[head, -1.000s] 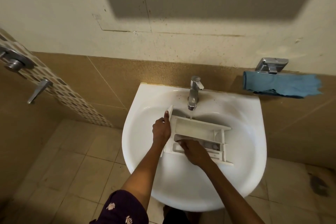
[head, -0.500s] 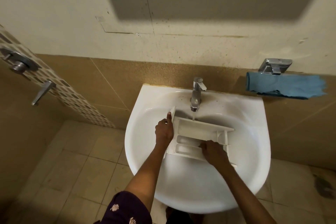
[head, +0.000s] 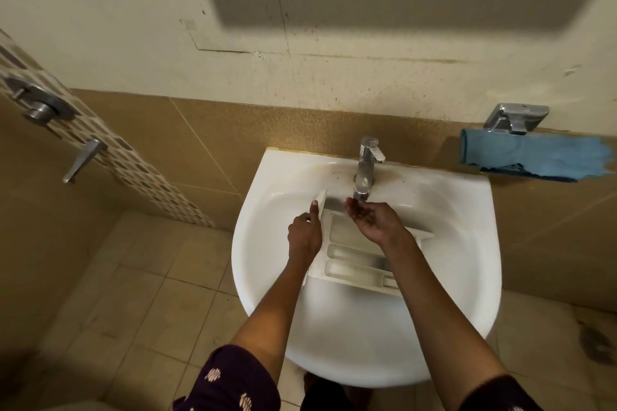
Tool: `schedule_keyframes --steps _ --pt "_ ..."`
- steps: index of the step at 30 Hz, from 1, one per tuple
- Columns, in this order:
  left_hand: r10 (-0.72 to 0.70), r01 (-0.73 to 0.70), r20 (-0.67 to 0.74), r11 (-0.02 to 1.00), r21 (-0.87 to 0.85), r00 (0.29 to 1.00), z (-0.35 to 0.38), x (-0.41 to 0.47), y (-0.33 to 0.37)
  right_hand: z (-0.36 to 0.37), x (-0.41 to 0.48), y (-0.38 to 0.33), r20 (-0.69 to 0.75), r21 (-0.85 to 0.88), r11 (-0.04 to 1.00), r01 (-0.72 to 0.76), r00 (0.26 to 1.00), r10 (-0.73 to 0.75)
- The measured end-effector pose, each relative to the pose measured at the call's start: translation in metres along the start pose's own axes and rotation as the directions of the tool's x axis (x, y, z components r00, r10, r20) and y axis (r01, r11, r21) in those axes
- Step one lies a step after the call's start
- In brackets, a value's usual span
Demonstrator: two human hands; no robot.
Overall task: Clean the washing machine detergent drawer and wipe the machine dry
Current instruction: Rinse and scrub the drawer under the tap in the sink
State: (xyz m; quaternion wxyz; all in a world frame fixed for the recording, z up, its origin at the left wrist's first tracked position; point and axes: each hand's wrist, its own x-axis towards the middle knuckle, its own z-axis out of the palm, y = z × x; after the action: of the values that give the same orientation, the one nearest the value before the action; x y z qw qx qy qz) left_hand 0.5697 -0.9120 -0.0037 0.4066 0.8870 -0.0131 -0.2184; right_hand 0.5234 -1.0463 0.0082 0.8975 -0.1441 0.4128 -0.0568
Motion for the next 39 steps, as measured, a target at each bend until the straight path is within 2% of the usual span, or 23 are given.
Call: schedule_keyframes --steps 6,8,9,10,12,14,16,18,21,23,25,26,28,29,31,33,35,39 --pt "0.005 -0.005 -0.004 1.000 0.000 1.000 0.000 0.000 0.000 0.001 0.006 0.008 0.005 -0.007 0.999 -0.037 0.999 0.037" --pt "0.005 -0.005 0.003 1.000 0.005 1.000 0.000 -0.001 0.000 0.001 -0.002 0.010 0.062 -0.168 0.981 -0.098 0.992 0.110" --pt "0.005 -0.005 0.005 1.000 0.007 1.000 0.000 -0.001 0.000 0.000 -0.009 0.012 0.091 -0.315 0.942 -0.117 0.984 0.152" --pt "0.007 -0.007 0.005 1.000 0.007 1.000 0.000 -0.001 0.000 -0.002 -0.017 0.014 0.098 -0.495 0.862 -0.110 0.979 0.181" --pt "0.005 -0.005 0.003 1.000 0.009 1.000 -0.001 0.000 -0.001 -0.009 -0.033 0.018 0.063 -0.819 0.572 -0.052 0.982 0.180" --pt "0.004 -0.004 0.003 1.000 0.016 1.000 0.000 0.001 -0.001 -0.020 -0.041 0.015 -0.017 -0.961 0.272 -0.050 0.992 0.124" --pt "0.004 -0.004 0.001 1.000 0.013 1.000 0.000 0.001 -0.001 -0.032 -0.038 0.010 -0.086 -0.995 0.054 -0.088 0.995 0.046" --pt "0.003 -0.003 0.001 1.000 0.014 1.000 -0.001 0.001 -0.001 -0.037 -0.036 0.009 -0.063 -0.997 -0.049 -0.062 0.998 0.011" --pt "0.003 -0.003 0.007 0.999 0.032 1.000 -0.001 0.000 -0.001 -0.038 -0.044 0.031 0.100 -0.972 -0.209 0.105 0.994 0.036" --pt "0.007 -0.008 0.012 0.999 0.038 1.000 0.000 0.000 -0.001 -0.045 -0.050 0.049 0.179 -0.955 -0.241 0.172 0.984 -0.006" --pt "0.022 -0.022 0.011 0.999 0.043 1.000 0.000 -0.001 -0.001 -0.059 -0.053 0.053 0.161 -0.937 -0.334 0.102 0.975 -0.154" --pt "0.025 -0.025 0.007 0.999 0.043 1.000 0.000 -0.001 0.000 -0.067 -0.055 0.050 0.108 -0.925 -0.380 0.009 0.965 -0.239" --pt "0.026 -0.026 0.001 0.999 0.043 1.000 -0.001 0.000 0.001 -0.083 -0.059 0.044 0.030 -0.908 -0.397 -0.137 0.921 -0.388" --pt "0.027 -0.027 0.000 0.999 0.045 1.000 -0.001 0.000 0.000 -0.088 -0.060 0.045 0.051 -0.896 -0.418 -0.147 0.903 -0.426" --pt "0.028 -0.028 -0.003 0.998 0.055 1.000 -0.001 0.000 0.000 -0.086 -0.061 0.056 0.160 -0.888 -0.458 -0.045 0.903 -0.399" --pt "0.033 -0.033 -0.001 0.998 0.055 0.999 0.000 -0.001 -0.001 -0.084 -0.056 0.072 0.313 -0.901 -0.395 0.182 0.902 -0.299" --pt "0.033 -0.033 0.002 0.998 0.050 0.999 0.000 0.000 -0.002 -0.086 -0.052 0.075 0.370 -0.907 -0.312 0.282 0.888 -0.274" --pt "0.022 -0.022 0.003 0.999 0.047 1.000 0.000 0.001 -0.001 -0.107 -0.053 0.046 0.269 -0.944 -0.284 0.170 0.894 -0.359"
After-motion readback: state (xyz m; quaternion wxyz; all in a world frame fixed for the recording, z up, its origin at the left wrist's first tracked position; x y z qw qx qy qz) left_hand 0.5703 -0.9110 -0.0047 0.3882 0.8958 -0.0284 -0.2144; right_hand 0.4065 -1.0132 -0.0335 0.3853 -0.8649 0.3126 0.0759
